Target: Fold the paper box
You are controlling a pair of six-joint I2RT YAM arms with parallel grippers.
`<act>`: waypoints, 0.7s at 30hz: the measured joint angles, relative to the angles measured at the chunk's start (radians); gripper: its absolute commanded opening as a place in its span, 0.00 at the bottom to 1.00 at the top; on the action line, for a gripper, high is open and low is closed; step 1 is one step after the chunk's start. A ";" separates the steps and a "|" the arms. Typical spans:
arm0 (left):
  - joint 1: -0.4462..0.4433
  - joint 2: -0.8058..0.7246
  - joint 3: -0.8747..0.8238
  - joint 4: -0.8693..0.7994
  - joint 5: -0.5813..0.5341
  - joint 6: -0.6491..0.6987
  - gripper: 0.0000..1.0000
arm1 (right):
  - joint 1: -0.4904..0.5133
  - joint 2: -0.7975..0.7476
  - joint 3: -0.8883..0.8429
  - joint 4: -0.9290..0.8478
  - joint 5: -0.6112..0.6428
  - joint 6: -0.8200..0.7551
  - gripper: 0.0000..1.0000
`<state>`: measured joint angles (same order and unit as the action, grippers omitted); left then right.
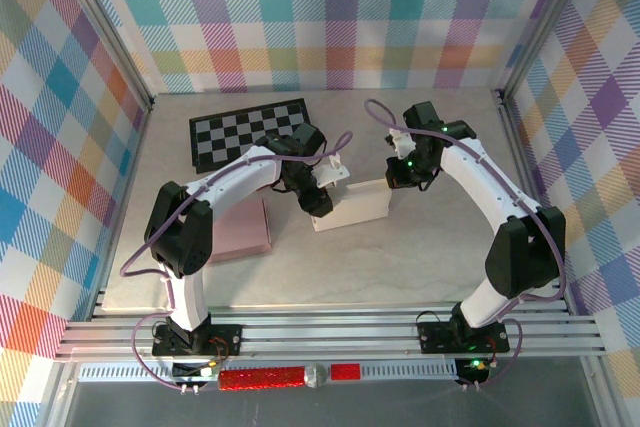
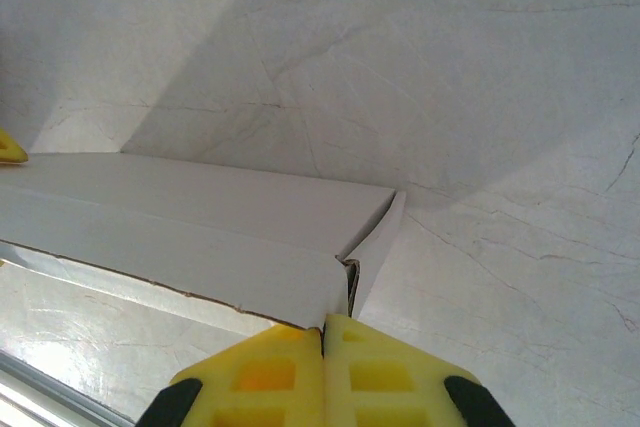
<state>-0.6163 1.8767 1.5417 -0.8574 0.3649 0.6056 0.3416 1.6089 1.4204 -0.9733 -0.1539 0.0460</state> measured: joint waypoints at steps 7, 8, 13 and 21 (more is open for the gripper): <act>0.000 0.000 0.000 0.024 -0.020 -0.030 0.49 | 0.000 -0.033 -0.080 0.069 0.000 -0.001 0.00; 0.000 0.000 -0.001 0.033 -0.026 -0.039 0.51 | 0.000 -0.046 -0.093 0.076 0.000 -0.002 0.00; 0.000 -0.018 -0.037 0.096 -0.038 -0.092 0.58 | 0.007 -0.087 -0.143 0.111 0.003 -0.005 0.00; 0.000 -0.134 -0.152 0.202 -0.050 -0.195 0.70 | 0.022 -0.092 -0.148 0.121 0.017 -0.003 0.00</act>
<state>-0.6163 1.7428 1.3895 -0.6556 0.3153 0.4110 0.3637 1.5166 1.2724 -0.8524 -0.1371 0.0429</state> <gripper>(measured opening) 0.672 0.059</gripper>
